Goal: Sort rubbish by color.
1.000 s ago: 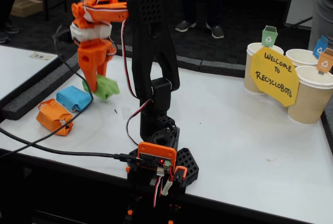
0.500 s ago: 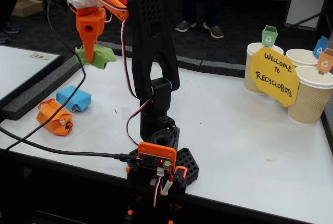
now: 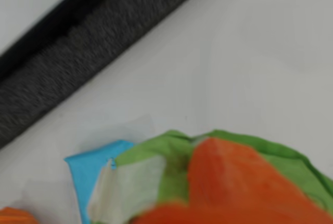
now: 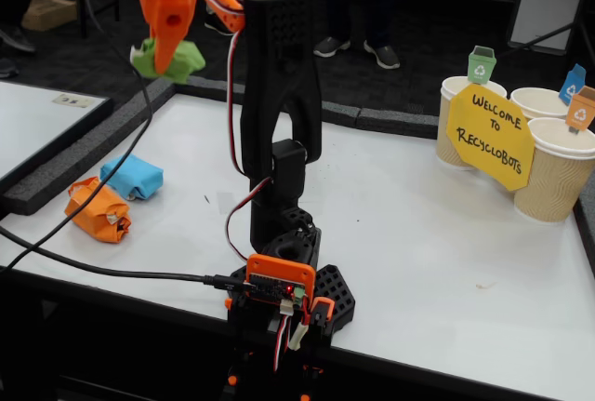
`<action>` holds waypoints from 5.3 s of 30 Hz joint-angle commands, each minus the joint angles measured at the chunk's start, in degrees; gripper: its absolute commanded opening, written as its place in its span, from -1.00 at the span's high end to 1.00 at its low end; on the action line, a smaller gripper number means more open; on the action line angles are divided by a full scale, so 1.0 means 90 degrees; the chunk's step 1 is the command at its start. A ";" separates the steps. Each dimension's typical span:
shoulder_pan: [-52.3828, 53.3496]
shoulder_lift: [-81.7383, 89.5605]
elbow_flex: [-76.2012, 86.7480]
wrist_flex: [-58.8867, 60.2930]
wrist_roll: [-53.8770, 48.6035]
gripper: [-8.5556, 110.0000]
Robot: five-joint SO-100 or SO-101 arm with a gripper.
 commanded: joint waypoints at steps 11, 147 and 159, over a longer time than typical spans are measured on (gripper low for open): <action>-0.0059 0.3047 0.0801 0.0029 -0.0439 0.85; 0.8193 0.0010 -0.1104 -0.2676 -0.2881 0.85; 0.8594 -0.0791 -0.1318 -0.2783 -0.2861 0.77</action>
